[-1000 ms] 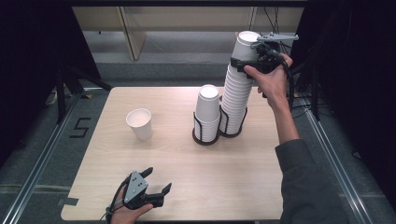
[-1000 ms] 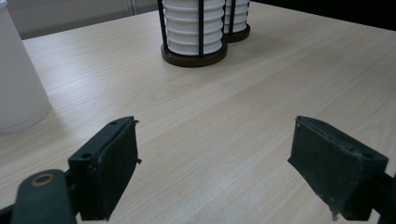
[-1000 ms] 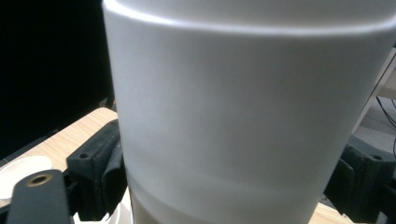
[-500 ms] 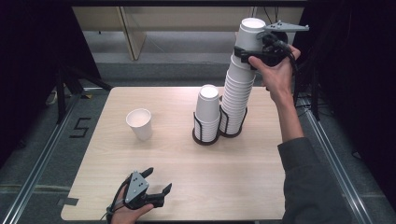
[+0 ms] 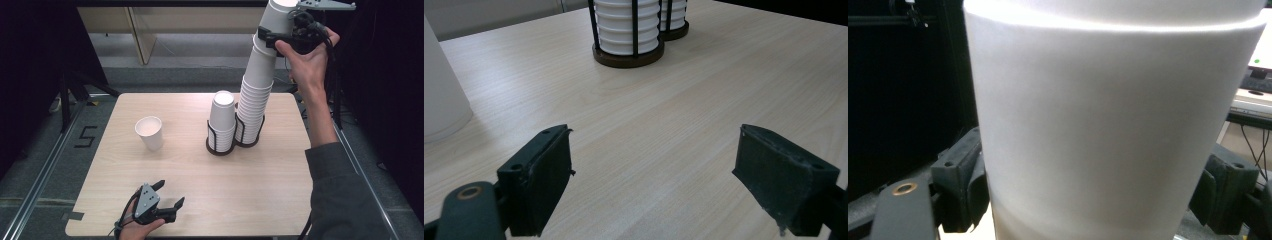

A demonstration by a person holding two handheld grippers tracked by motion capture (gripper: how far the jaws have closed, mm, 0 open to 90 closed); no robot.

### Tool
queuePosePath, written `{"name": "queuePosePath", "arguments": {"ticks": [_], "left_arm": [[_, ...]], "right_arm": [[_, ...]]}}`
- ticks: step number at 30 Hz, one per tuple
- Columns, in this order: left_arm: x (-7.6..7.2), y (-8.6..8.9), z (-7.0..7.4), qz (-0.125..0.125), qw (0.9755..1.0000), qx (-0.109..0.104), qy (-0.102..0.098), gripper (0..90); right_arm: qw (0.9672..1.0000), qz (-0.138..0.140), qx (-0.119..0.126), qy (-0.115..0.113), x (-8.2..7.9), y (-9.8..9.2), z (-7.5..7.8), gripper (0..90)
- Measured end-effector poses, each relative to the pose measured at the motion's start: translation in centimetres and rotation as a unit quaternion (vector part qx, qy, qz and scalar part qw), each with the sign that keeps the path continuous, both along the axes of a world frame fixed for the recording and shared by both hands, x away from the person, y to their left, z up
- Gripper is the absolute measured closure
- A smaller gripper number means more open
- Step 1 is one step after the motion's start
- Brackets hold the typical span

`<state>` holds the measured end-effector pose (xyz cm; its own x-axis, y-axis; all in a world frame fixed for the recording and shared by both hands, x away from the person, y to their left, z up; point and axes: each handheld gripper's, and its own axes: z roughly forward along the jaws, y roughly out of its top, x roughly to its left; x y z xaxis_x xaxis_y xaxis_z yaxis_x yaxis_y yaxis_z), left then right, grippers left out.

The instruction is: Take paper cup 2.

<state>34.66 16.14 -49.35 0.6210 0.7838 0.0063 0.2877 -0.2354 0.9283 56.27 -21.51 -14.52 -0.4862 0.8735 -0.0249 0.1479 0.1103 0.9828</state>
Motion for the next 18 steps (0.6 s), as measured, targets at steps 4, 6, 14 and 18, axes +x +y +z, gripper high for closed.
{"name": "queuePosePath", "arguments": {"ticks": [4,6,14,18], "left_arm": [[0.0,0.0,0.0,0.001,1.0000,0.002,0.001,14.4],[0.0,-0.1,-0.1,0.001,1.0000,0.000,0.000,14.4],[0.1,0.0,-0.1,0.006,1.0000,0.002,0.003,14.4],[0.1,-0.1,-0.1,0.005,1.0000,-0.003,0.000,14.4]], "right_arm": [[1.0000,0.002,-0.002,-0.006,-0.8,-0.5,0.6,18.6],[1.0000,0.003,0.000,-0.002,-1.3,-0.7,0.7,18.6],[0.9994,0.033,-0.008,0.000,-4.7,-1.5,0.5,18.6],[0.9979,0.063,-0.002,0.011,-6.4,-1.3,-1.0,18.6]]}}
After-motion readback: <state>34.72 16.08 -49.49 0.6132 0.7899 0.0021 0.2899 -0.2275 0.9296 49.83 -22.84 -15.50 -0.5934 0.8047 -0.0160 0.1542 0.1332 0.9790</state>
